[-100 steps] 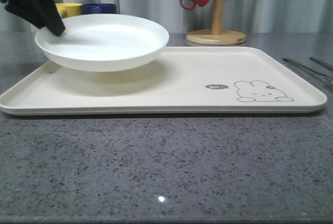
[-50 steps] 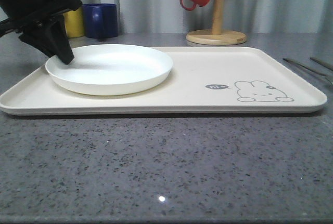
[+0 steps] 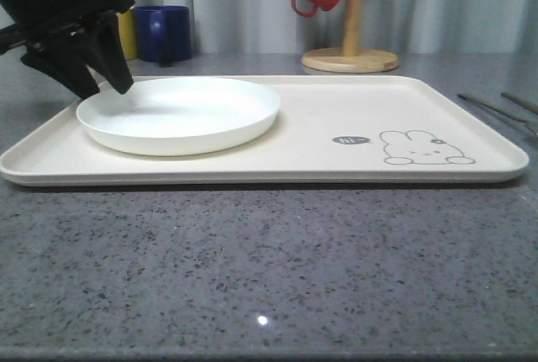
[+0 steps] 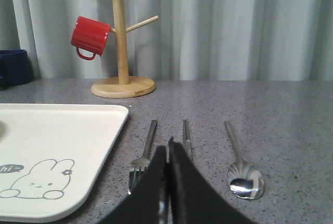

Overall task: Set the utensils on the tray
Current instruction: 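Open the left gripper and withdraw it from the plate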

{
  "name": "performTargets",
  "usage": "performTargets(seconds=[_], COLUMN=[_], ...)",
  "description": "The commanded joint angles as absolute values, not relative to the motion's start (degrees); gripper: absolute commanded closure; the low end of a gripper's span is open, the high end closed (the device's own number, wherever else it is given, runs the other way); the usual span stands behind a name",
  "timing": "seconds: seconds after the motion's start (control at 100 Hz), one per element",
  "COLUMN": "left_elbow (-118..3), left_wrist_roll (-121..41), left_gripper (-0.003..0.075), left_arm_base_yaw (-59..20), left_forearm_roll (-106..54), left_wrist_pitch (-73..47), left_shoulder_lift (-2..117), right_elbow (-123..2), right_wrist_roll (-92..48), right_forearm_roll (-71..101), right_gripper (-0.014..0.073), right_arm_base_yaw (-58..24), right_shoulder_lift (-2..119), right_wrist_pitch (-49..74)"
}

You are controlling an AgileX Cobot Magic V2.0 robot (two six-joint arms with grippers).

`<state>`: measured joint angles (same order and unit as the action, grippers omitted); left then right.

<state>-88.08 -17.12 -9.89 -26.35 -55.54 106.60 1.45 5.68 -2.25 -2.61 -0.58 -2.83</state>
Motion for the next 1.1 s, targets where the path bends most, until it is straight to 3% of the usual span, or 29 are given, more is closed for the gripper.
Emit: performTargets(seconds=[0.0, 0.36, 0.77, 1.09], left_elbow=[-89.8, -83.0, -54.0, -36.7], left_wrist_roll=[-17.2, -17.2, -17.3, -17.3], left_gripper=[0.0377, 0.0379, 0.038, 0.0384], left_arm_base_yaw=[-10.3, -8.9, -3.4, -3.4], left_forearm_roll=[-28.2, -28.0, -23.8, -23.8], left_wrist_pitch=[-51.0, -39.1, -17.5, -10.4], left_shoulder_lift=[100.9, 87.0, 62.4, 41.3], right_elbow=[1.6, 1.6, 1.6, 1.6], right_wrist_roll=[5.2, 5.2, 5.2, 5.2], right_forearm_roll=[-2.1, -2.1, -2.1, -2.1], right_gripper=[0.0662, 0.0662, 0.0662, 0.0662], right_arm_base_yaw=[-2.2, -2.2, -2.2, -2.2], right_shoulder_lift=[-1.6, -1.6, -1.6, -1.6], right_wrist_pitch=[-7.6, -7.6, -7.6, -7.6])
